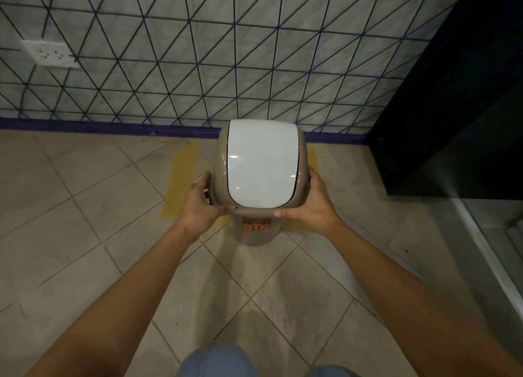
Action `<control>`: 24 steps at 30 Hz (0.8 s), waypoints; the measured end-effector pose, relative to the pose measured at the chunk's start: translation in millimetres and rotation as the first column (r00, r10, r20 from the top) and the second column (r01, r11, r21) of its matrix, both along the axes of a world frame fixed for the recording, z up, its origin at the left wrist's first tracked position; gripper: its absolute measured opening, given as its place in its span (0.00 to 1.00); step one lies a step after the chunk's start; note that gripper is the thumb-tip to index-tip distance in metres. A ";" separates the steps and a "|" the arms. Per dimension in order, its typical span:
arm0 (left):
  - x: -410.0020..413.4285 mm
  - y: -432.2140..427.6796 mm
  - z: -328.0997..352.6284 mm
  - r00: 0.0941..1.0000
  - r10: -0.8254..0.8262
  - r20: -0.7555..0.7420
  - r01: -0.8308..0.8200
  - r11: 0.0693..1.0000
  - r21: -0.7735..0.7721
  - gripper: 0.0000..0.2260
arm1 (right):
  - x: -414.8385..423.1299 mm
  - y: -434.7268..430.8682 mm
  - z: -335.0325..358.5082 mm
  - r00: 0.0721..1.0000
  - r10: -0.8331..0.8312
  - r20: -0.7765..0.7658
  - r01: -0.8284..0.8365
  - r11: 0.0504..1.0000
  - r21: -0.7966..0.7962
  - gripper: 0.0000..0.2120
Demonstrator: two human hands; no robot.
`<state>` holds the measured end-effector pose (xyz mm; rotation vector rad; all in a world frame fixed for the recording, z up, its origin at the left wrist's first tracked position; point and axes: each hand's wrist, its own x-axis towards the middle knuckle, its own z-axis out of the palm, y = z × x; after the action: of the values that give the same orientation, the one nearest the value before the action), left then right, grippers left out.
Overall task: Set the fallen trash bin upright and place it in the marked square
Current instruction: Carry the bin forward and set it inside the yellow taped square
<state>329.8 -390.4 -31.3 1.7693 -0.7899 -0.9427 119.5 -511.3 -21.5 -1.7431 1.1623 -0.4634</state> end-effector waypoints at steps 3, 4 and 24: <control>4.6 -8.0 2.7 1.000 -0.013 0.022 0.013 1.000 0.003 0.46 | 5.0 -5.7 1.4 1.000 0.002 -0.001 -0.002 1.000 0.002 0.62; 6.5 -10.3 3.4 0.999 -0.018 0.030 0.018 1.000 0.001 0.46 | 7.5 -7.0 2.7 1.000 0.005 -0.003 -0.005 1.000 -0.001 0.62; 19.2 -62.1 30.8 0.890 -0.193 0.414 0.207 0.978 0.011 0.57 | 40.9 -58.0 24.4 0.966 0.114 -0.231 -0.173 0.952 -0.254 0.65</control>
<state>349.0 -452.5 -0.5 1.9118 -1.2722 -0.6818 160.4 -569.3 2.9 -2.1445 1.1501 -0.3658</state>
